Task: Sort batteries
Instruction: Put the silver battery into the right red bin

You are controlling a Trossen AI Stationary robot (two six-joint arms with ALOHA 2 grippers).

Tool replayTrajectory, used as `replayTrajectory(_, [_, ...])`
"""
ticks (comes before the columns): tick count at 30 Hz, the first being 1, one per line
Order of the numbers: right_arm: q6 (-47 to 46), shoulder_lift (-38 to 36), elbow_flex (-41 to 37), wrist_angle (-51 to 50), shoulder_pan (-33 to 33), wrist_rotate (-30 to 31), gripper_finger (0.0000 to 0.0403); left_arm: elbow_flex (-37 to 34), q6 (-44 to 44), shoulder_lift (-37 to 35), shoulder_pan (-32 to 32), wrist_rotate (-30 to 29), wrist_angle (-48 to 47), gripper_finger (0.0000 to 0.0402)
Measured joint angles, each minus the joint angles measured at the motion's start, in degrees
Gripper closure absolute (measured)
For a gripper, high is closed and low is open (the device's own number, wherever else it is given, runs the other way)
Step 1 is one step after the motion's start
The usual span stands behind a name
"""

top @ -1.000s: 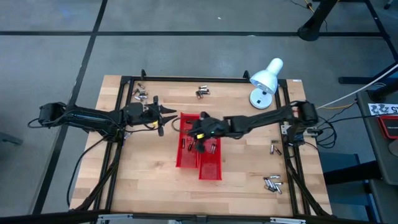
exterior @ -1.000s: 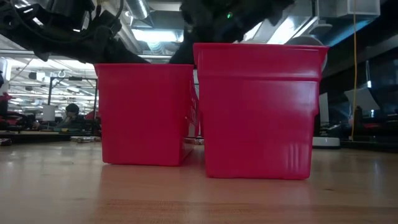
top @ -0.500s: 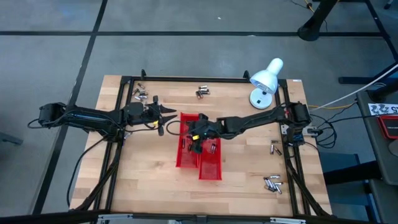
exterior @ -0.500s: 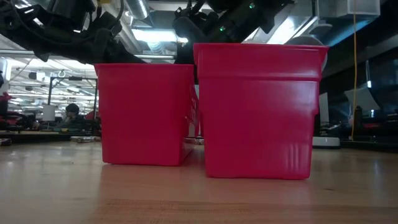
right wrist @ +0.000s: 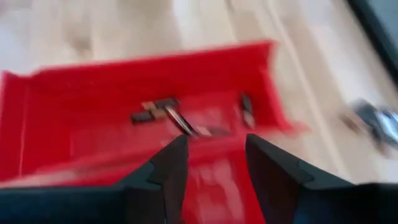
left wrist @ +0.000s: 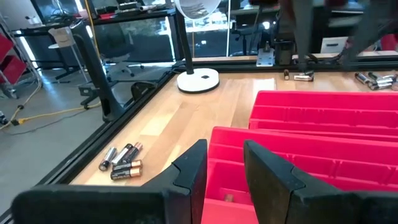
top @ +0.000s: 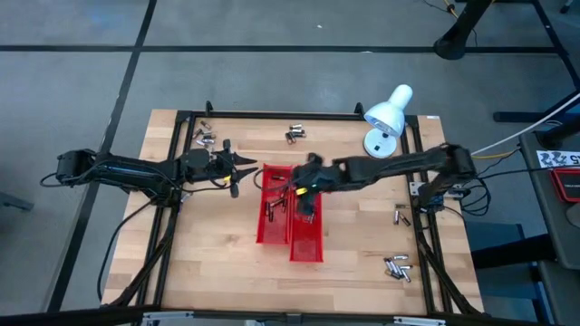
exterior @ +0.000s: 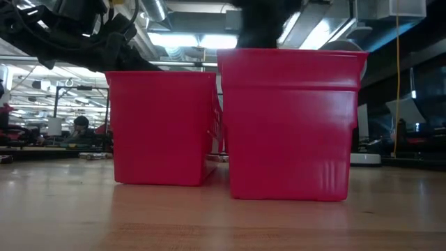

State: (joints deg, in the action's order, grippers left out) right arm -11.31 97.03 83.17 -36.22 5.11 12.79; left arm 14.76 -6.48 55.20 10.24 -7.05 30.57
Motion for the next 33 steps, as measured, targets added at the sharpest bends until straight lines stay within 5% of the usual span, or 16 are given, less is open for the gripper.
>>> replayTrajectory(7, [-14.14,-11.92,-0.74,-23.84,4.35,7.95,0.0240,0.00,-0.50,0.02,0.00,0.00,-0.02,0.0306])
replayTrajectory(13, [-29.28,-16.41,-8.06,-33.57,8.96,8.24,0.0240,0.00,-1.03,0.02,0.00,0.00,0.19,0.0306])
replayTrajectory(17, [-36.11,-16.63,-14.97,-37.66,11.20,3.11,0.0240,0.00,-0.81,0.02,0.00,0.00,0.55,0.0306])
replayTrajectory(24, [-39.77,-16.66,-28.49,-38.86,11.43,-15.00,0.0240,0.00,-0.12,0.02,0.00,0.00,0.39,0.0306])
replayTrajectory(33, [-46.36,-16.66,-38.33,-38.81,11.43,-26.41,0.0240,0.00,0.04,0.02,0.00,0.00,0.33,0.0306])
